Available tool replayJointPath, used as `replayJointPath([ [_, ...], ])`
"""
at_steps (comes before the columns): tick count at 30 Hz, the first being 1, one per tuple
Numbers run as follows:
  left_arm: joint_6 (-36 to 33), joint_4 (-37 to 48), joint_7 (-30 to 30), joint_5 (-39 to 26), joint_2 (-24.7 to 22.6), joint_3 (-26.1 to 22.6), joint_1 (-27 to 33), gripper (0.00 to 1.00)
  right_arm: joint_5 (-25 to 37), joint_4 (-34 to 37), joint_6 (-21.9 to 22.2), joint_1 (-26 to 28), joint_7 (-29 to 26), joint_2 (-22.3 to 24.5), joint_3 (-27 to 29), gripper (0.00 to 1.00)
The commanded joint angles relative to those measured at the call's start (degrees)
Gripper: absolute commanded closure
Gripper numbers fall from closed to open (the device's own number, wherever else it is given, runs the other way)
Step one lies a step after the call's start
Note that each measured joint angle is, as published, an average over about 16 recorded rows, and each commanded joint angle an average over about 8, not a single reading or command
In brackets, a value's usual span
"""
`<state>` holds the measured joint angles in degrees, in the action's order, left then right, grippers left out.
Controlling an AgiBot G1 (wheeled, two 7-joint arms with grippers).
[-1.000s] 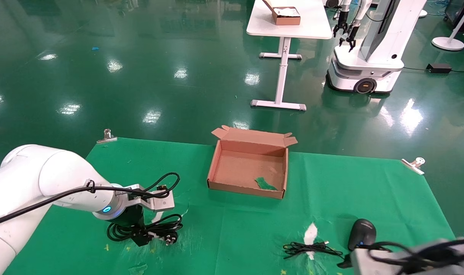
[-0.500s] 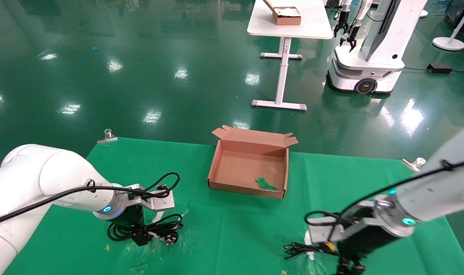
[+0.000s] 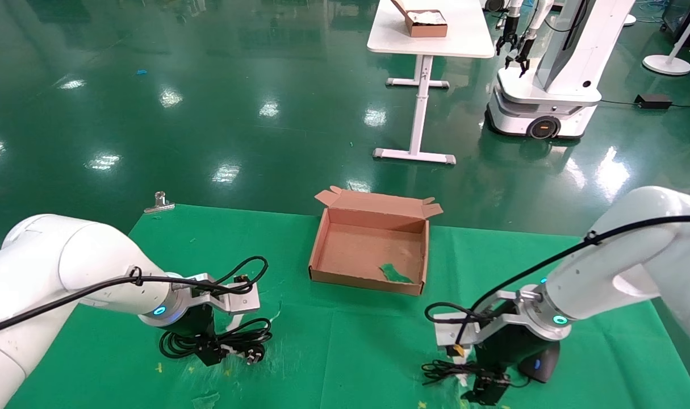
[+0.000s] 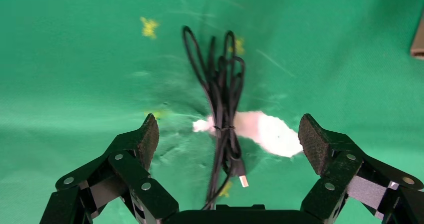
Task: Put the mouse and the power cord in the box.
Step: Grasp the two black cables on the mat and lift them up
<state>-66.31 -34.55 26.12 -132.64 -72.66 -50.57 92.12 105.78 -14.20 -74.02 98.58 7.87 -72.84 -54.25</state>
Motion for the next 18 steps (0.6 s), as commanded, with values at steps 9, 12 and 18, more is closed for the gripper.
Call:
replayJointPath([
  [9,0.0,0.1,0.0,0.0,0.0,0.0,0.0,0.13,0.7,7.7,3.4,0.7,3.0,-2.7,-0.3,0.05],
  [12,0.0,0.1,0.0,0.0,0.0,0.0,0.0,0.5,1.0,8.5,3.8,0.8,3.1,-3.0,-0.5,0.4],
  [18,0.0,0.1,0.0,0.0,0.0,0.0,0.0,1.0,0.9,8.2,3.7,0.7,3.1,-2.9,-0.5,1.0],
])
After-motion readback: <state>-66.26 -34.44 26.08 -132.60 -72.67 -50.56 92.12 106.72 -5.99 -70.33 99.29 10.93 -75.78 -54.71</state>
